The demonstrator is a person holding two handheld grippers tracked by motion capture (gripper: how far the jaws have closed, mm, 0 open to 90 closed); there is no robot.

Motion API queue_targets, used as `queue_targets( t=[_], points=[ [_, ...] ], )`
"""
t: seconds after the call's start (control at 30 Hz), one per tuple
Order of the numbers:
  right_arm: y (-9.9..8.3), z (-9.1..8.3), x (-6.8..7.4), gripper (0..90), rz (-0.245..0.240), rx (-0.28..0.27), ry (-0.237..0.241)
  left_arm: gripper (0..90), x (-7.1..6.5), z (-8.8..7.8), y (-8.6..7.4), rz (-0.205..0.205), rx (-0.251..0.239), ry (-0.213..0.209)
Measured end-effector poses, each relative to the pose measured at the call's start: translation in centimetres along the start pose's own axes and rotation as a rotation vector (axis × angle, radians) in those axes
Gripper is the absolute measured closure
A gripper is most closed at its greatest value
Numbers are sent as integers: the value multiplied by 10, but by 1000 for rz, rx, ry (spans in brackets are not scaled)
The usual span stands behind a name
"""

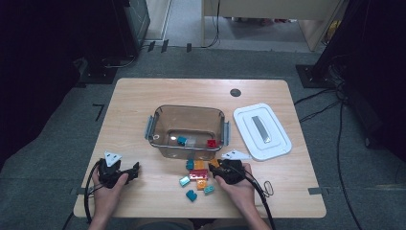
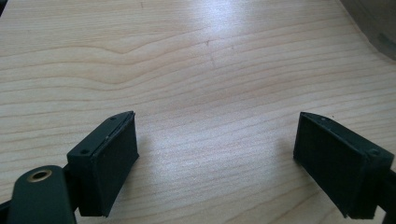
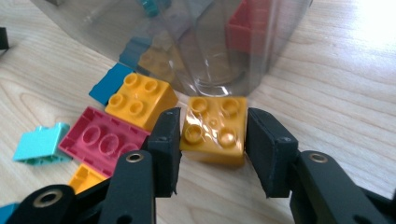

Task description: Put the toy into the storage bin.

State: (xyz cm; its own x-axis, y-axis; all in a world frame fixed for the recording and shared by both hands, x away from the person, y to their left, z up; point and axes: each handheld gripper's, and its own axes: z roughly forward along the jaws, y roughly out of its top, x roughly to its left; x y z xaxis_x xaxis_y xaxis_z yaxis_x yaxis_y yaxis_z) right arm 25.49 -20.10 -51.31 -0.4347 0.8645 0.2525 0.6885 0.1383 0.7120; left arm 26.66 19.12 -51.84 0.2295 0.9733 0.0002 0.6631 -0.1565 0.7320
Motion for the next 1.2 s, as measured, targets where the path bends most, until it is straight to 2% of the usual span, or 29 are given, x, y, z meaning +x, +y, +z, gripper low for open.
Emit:
queue_targets(
  t=[0.23,0.3,0.4,0.47,0.53,0.63,0.7,0.9,0.97,1.2],
  points=[
    [-6,-18,-23,584,-11,13,-24,135,0,0,0,1,0,0],
    [-7,-23,-30,580,-13,21,-17,135,0,0,0,0,0,0],
    [-10,-26,-36,491,-22,27,-15,134,0,0,0,0,0,0],
    [-12,-25,-36,484,-26,22,-20,134,0,0,0,0,0,0],
    [-12,-24,-32,504,-58,23,-36,134,0,0,0,0,0,0],
    [-13,-22,-26,587,-123,22,-86,134,0,0,0,-1,-1,0],
    [-13,-23,-26,592,-136,23,-86,135,0,0,0,-1,0,0],
    [-11,-29,-34,598,-105,41,-60,135,0,0,0,-1,-1,0],
    [-7,-36,-41,598,-82,42,-45,135,0,0,0,-1,-1,0],
    [5,-57,-56,598,-78,55,-24,135,0,0,0,-1,-1,0]
  ],
)
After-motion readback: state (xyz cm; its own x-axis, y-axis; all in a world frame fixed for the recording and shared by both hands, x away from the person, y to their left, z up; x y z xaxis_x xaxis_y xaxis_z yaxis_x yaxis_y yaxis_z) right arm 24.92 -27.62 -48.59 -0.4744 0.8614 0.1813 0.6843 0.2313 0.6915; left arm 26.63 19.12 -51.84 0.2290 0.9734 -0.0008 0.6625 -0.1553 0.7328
